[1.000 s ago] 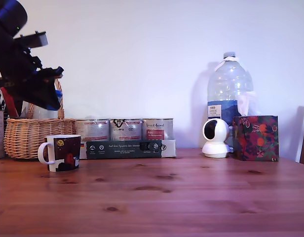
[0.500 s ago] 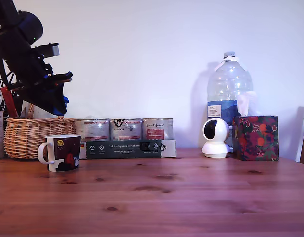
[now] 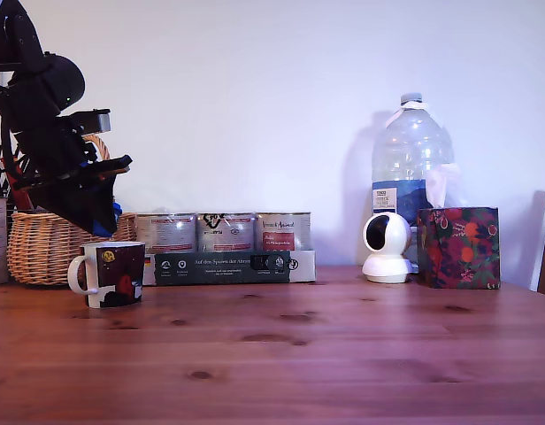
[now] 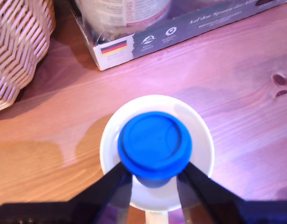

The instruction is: Pick up the coffee capsules from the table one by one and drop them inside the nearest coffee cup

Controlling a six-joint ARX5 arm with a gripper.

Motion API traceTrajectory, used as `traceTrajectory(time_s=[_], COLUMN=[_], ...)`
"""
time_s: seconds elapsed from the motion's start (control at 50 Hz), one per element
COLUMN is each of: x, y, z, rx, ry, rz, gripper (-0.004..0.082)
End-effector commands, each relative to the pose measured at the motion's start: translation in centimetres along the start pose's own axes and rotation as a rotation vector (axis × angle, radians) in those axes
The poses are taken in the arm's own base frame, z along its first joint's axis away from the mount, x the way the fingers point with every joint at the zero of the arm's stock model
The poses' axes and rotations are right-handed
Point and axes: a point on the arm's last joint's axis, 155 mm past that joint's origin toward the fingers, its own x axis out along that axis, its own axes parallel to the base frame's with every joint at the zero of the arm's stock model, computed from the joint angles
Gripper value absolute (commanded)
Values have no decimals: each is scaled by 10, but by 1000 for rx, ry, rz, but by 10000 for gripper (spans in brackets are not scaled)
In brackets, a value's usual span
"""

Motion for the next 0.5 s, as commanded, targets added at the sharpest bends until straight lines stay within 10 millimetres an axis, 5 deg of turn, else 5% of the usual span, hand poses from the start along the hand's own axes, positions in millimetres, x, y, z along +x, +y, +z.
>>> traceTrajectory(time_s=[0.0, 0.48], x=[7, 7], y=[1, 1], z=[-8, -9], rx=[-12, -4], ry=[29, 33], rz=[-6, -3], gripper=[188, 187])
